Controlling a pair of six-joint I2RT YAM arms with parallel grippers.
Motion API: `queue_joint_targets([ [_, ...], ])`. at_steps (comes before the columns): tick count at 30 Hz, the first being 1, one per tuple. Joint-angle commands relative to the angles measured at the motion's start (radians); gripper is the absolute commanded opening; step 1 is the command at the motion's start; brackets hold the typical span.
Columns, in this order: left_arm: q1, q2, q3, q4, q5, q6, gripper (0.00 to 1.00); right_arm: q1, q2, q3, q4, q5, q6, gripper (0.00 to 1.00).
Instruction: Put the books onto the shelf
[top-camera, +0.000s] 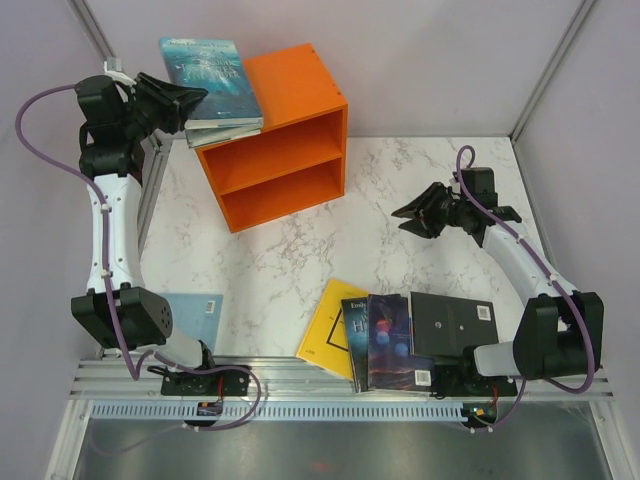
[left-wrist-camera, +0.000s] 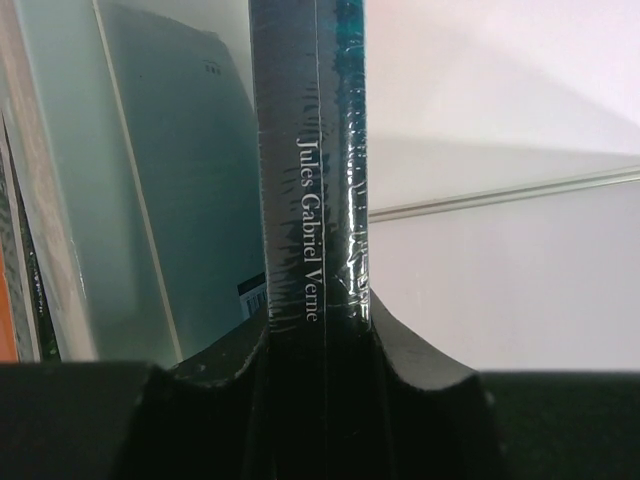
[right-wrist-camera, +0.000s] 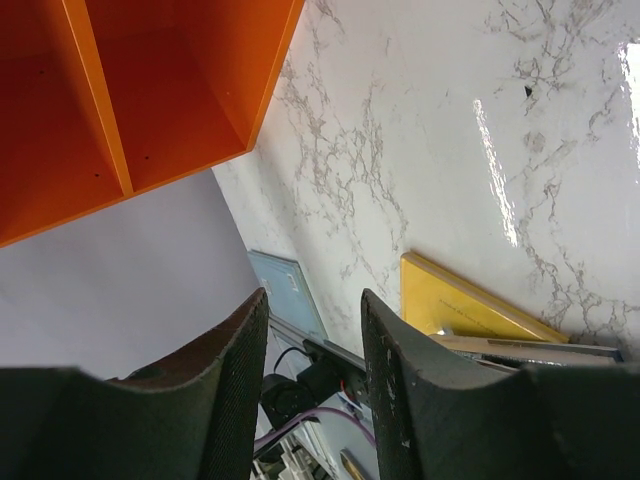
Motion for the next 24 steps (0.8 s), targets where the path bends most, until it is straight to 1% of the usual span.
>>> queue_joint_targets([
  [1,0.015,-0.021,0.024,0.095,0.024,0.039,0.07,0.003,-0.007,-0.01,0.001,0.016,-0.008,0.47],
  [2,0.018,-0.021,0.027,0.091,0.025,0.039,0.13,0.001,-0.007,-0.008,0.001,0.016,-0.007,0.47],
  [3,0.021,-0.017,0.03,0.088,0.033,0.046,0.26,0.003,-0.007,-0.011,0.001,0.016,-0.005,0.47],
  [5,0.028,-0.012,0.033,0.062,0.033,0.057,0.38,0.001,-0.007,-0.011,0.001,0.016,-0.007,0.47],
  [6,0.031,-0.01,0.038,0.054,0.028,0.071,0.48,0.003,-0.007,-0.011,0.001,0.016,-0.007,0.47],
  [9,0.042,-0.009,0.048,0.019,0.019,0.098,0.63,0.003,-0.007,-0.013,0.001,0.016,-0.007,0.46],
  [11,0.05,0.008,0.086,-0.036,0.021,0.118,0.67,0.003,-0.009,-0.014,0.001,0.016,-0.005,0.46],
  [13,0.053,0.037,0.128,-0.092,0.015,0.172,0.77,0.001,-0.006,-0.016,0.001,0.016,-0.004,0.46],
  [14,0.051,0.043,0.172,-0.159,0.007,0.193,0.8,0.001,-0.007,-0.019,0.001,0.016,-0.004,0.46],
  [17,0.056,0.078,0.261,-0.26,-0.041,0.276,0.83,0.003,-0.006,-0.021,0.001,0.016,-0.002,0.45],
  [18,0.059,0.088,0.284,-0.318,-0.057,0.32,0.87,0.001,-0.006,-0.022,0.001,0.016,-0.002,0.45],
  [20,0.058,0.111,0.359,-0.374,-0.094,0.364,0.94,0.001,-0.006,-0.027,0.001,0.018,-0.002,0.45],
  [21,0.058,0.117,0.379,-0.427,-0.11,0.405,1.0,0.001,-0.006,-0.03,0.001,0.018,-0.002,0.45],
  [24,0.058,0.112,0.403,-0.468,-0.153,0.454,1.0,0.001,-0.001,-0.041,0.0,0.019,-0.001,0.44],
])
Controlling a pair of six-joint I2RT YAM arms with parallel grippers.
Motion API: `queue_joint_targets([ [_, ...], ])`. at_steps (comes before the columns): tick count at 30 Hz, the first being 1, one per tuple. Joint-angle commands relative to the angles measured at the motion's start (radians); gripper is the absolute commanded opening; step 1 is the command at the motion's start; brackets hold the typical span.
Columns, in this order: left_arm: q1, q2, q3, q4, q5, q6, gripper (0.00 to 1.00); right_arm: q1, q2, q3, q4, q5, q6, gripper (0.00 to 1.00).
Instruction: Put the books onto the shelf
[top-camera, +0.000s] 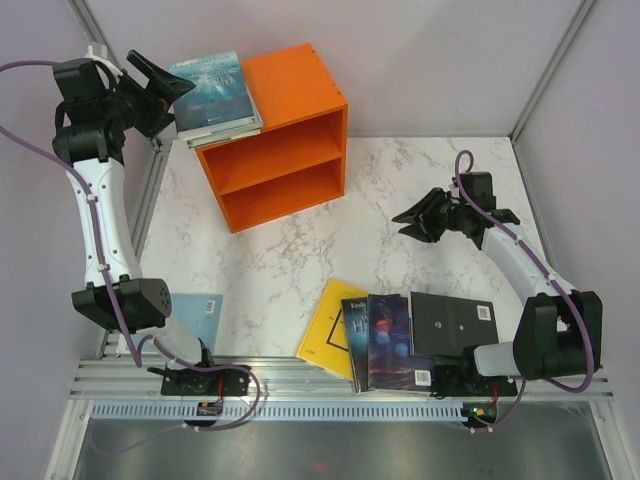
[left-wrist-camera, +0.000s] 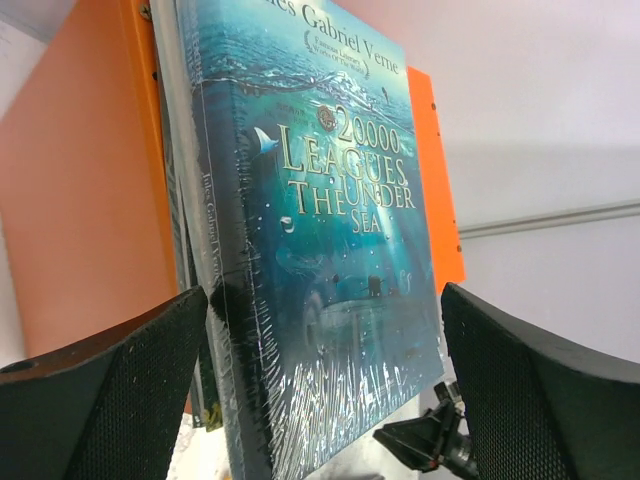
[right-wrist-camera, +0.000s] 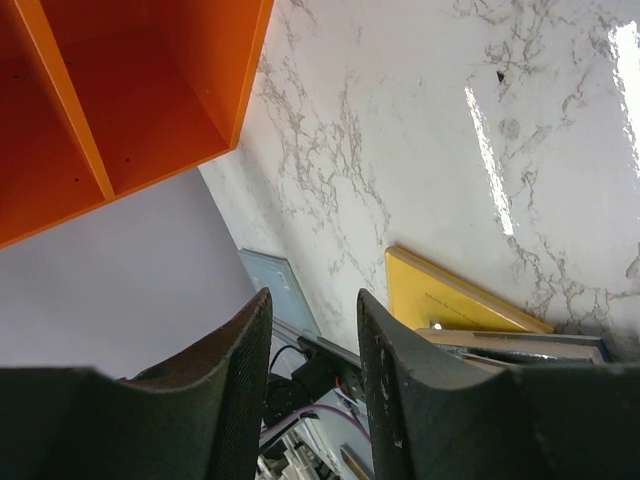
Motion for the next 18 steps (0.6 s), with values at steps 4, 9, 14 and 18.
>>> queue_joint_targets([
  [4,0.001,-0.018,0.069,-0.081,-0.074,0.15,1.0,0.001,0.002,-0.023,0.007,0.019,-0.004,0.43],
  [9,0.0,-0.035,0.077,-0.083,-0.08,0.152,1.0,0.001,0.004,-0.012,0.007,0.024,-0.014,0.42],
  [14,0.0,-0.131,0.083,-0.141,-0.246,0.182,1.0,0.037,0.002,0.066,-0.016,0.047,-0.117,0.43],
  [18,-0.008,-0.239,0.064,-0.201,-0.298,0.179,1.0,0.102,0.053,0.171,-0.106,0.093,-0.209,0.44],
])
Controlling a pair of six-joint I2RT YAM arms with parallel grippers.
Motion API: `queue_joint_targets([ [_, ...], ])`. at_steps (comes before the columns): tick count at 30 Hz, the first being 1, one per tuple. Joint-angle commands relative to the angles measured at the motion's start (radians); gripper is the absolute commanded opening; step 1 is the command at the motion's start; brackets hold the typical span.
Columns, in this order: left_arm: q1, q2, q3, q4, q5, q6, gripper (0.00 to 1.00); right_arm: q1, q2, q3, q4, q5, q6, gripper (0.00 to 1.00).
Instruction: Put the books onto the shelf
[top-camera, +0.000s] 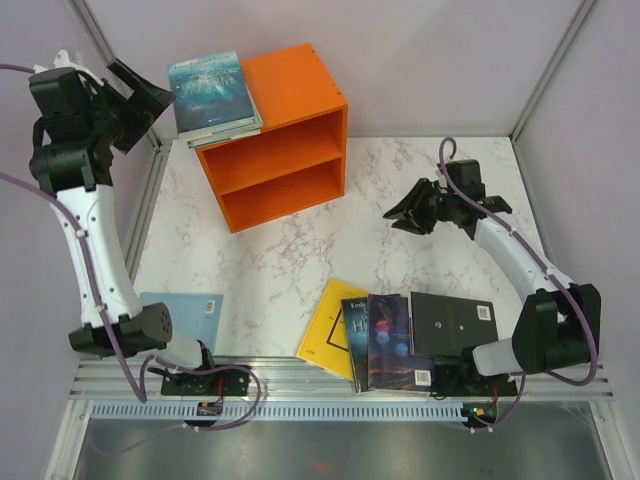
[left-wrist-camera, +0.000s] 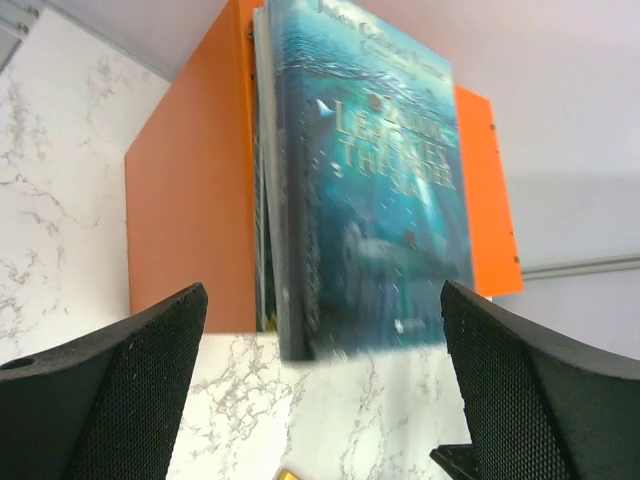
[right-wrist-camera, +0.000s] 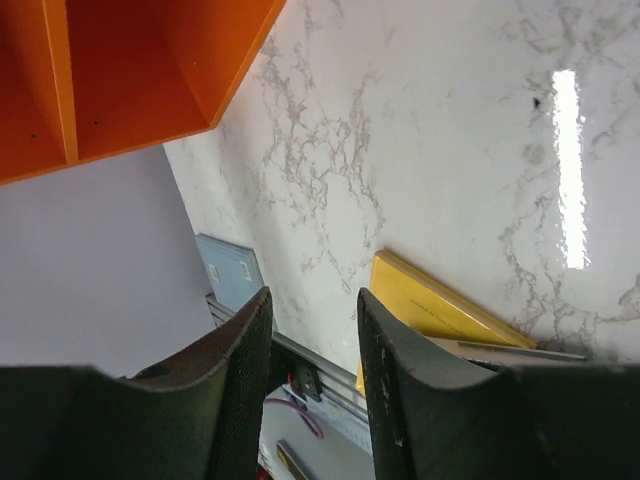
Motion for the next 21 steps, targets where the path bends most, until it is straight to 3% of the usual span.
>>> queue_joint_targets([
  [1,-0.015,-0.187,-0.001,-0.051,-0.09,0.05,1.0,0.078,0.065,0.119,-0.115,0.07,-0.127,0.45],
  [5,-0.078,-0.296,-0.106,-0.103,-0.116,0.059,1.0,0.132,0.119,0.153,-0.201,0.154,-0.193,0.44],
  [7,-0.171,-0.333,-0.191,-0.105,-0.101,0.062,0.99,0.136,0.132,0.154,-0.232,0.197,-0.208,0.44],
  [8,-0.225,-0.365,-0.222,-0.106,-0.137,0.073,0.97,0.136,0.137,0.162,-0.243,0.214,-0.228,0.45],
  [9,-0.361,-0.377,-0.257,-0.108,-0.157,0.072,0.97,0.136,0.145,0.171,-0.256,0.23,-0.242,0.45],
  [12,-0.536,-0.428,-0.449,-0.083,-0.156,0.04,0.96,0.138,0.211,0.221,-0.333,0.286,-0.294,0.46],
  [15,-0.61,-0.506,-0.746,0.089,0.041,0.013,0.98,0.135,0.258,0.26,-0.399,0.31,-0.319,0.47],
  [16,-0.623,-0.524,-0.906,0.23,0.173,-0.014,0.99,0.136,0.264,0.261,-0.414,0.311,-0.322,0.47],
  [21,-0.704,-0.587,-1.3,0.622,0.382,-0.15,1.0,0.136,0.249,0.226,-0.416,0.313,-0.316,0.47],
])
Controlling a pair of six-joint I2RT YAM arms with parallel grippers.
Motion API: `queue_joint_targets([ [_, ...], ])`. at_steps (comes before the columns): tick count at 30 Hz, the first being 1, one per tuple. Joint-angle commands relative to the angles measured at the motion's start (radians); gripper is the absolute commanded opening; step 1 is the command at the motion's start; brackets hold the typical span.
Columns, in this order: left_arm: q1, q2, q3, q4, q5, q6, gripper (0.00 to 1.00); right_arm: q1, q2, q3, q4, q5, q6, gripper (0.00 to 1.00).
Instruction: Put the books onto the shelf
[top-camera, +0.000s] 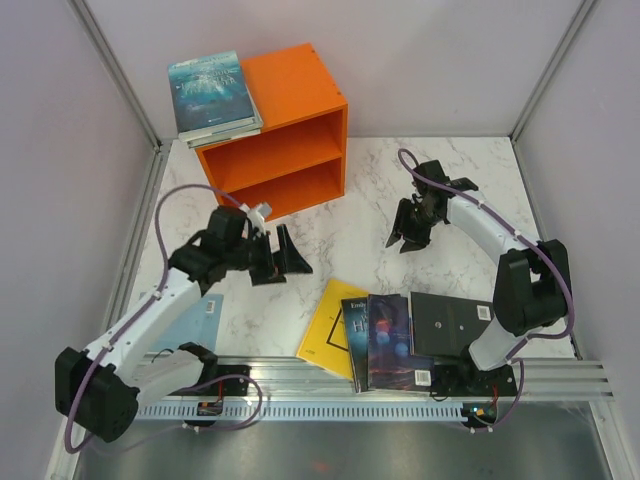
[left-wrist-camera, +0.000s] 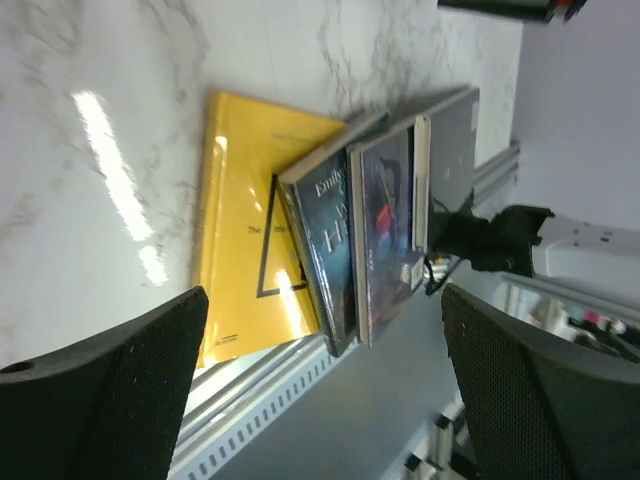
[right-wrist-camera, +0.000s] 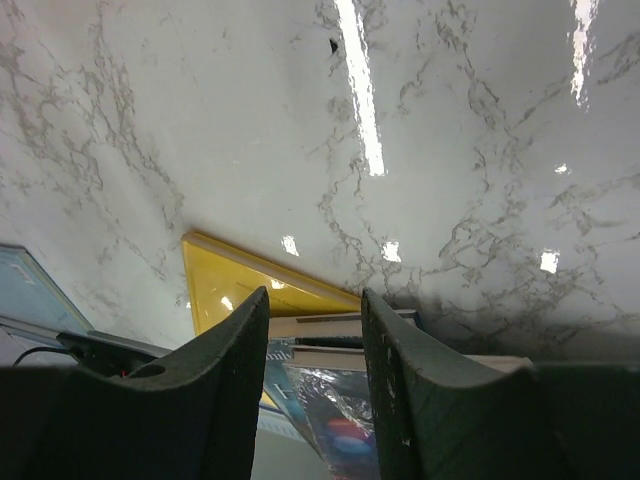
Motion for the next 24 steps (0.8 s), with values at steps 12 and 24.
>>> queue_joint_targets([
  [12,-0.218,0.236,-0.417,0.892,0.169,-0.319,1.0,-0.004,-0.078,-0.094,0.024,-0.076,0.032,0.47],
  [24,-0.284,0.491,-0.42,1.051,0.125,-0.333,0.98,-0.017,-0.144,-0.133,0.001,-0.071,0.013,0.47],
])
